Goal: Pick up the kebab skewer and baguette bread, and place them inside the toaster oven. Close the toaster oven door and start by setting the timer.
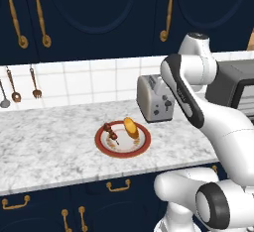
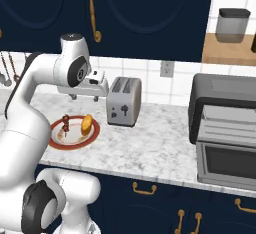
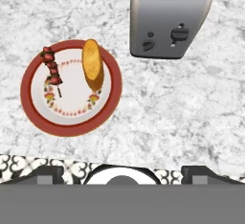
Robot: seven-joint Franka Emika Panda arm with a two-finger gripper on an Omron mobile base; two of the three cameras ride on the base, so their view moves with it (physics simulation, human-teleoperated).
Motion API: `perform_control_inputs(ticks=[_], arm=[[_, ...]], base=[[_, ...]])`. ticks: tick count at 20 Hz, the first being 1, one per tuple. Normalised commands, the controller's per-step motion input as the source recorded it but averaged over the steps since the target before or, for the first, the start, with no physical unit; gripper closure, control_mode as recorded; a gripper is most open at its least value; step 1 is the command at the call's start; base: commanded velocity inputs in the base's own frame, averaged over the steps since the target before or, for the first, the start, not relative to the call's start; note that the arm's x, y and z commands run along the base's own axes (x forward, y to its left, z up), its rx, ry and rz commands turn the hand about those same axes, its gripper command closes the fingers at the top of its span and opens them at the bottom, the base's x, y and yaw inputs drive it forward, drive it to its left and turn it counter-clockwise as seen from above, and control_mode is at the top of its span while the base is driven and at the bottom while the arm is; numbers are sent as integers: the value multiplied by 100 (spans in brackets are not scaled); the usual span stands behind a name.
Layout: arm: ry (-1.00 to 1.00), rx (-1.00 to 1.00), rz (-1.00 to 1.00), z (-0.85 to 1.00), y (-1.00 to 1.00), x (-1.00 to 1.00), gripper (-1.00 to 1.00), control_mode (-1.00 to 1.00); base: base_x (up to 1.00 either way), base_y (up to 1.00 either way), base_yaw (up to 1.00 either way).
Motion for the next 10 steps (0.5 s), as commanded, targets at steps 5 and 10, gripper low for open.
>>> perform_control_inputs(ticks=[5,10], arm=[[0,0,0,0,0,0,-100,100],[0,0,0,0,0,0,-100,100]], base=[[0,-65,0],[0,-59,0]])
